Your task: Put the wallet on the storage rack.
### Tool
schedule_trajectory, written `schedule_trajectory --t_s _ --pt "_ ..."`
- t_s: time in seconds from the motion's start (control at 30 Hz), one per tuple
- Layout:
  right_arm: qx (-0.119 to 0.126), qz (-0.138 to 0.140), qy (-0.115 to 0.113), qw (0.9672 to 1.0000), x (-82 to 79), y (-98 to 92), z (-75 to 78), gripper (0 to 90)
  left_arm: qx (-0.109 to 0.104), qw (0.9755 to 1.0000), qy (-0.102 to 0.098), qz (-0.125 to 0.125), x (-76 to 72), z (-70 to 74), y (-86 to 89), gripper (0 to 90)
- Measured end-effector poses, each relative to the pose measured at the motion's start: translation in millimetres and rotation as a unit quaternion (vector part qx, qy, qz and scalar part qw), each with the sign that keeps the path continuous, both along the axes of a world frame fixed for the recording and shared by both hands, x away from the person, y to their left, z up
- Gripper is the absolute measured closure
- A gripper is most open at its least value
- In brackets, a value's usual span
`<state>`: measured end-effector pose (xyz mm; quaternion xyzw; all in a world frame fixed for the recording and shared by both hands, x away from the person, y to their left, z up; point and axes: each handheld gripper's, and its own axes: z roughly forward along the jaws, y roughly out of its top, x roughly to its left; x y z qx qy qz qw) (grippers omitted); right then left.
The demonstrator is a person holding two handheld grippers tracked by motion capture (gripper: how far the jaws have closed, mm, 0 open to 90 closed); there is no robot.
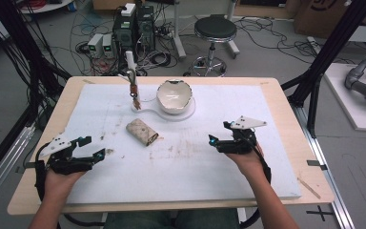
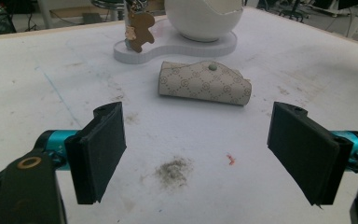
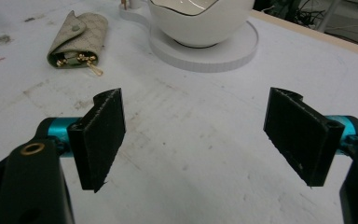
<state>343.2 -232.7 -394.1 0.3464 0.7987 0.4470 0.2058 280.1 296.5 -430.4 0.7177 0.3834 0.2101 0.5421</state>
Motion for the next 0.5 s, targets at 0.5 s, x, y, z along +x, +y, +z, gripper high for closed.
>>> schedule_trajectory --t_s 0.5 --pt "-0.013 0.048 0.026 0.9984 34.1 76.4 -2.3 20.7 0.001 0.9998 -0.008 0.018 -19.5 0.4 17.3 19.2"
